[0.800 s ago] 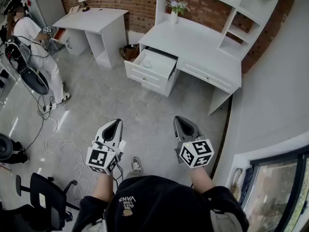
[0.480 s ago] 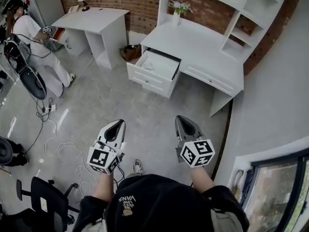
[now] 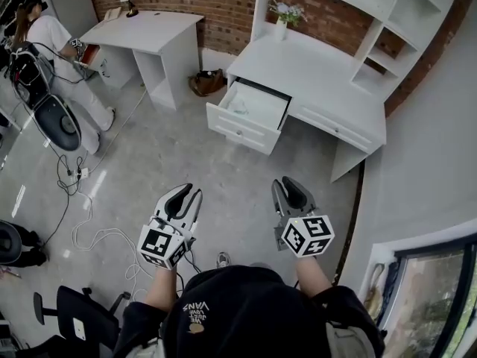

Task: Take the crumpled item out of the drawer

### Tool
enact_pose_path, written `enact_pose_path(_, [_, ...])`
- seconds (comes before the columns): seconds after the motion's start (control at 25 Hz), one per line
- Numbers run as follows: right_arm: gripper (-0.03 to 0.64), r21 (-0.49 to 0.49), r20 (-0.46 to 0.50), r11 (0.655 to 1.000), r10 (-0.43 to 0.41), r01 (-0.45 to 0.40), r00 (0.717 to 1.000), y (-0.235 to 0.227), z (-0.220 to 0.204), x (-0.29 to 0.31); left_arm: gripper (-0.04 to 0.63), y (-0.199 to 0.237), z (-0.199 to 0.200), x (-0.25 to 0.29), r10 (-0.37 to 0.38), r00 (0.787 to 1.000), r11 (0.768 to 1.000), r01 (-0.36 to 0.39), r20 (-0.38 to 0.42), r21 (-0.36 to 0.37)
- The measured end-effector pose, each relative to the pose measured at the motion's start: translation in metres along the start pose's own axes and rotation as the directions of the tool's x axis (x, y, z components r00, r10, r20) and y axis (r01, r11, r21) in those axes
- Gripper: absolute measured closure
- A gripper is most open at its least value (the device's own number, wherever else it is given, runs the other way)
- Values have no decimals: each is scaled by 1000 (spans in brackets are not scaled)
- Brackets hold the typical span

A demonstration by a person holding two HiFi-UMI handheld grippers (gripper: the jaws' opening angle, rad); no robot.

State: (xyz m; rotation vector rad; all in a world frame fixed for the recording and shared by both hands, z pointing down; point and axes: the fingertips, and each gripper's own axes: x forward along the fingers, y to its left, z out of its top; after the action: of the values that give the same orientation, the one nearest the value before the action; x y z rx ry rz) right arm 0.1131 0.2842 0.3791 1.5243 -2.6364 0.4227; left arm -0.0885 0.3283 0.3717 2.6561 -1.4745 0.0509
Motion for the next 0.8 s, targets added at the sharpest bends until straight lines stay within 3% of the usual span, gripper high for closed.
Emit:
enact_pose_path(0.4, [517, -2, -24, 999, -41, 41, 999, -5, 3, 56, 485, 57, -5, 30, -21, 1000, 999, 21, -4, -37])
enact_pose_path(0.8, [503, -10, -53, 1000, 10, -10, 999, -58, 25, 159, 465, 118, -3, 111, 55, 998, 997, -57, -30, -46])
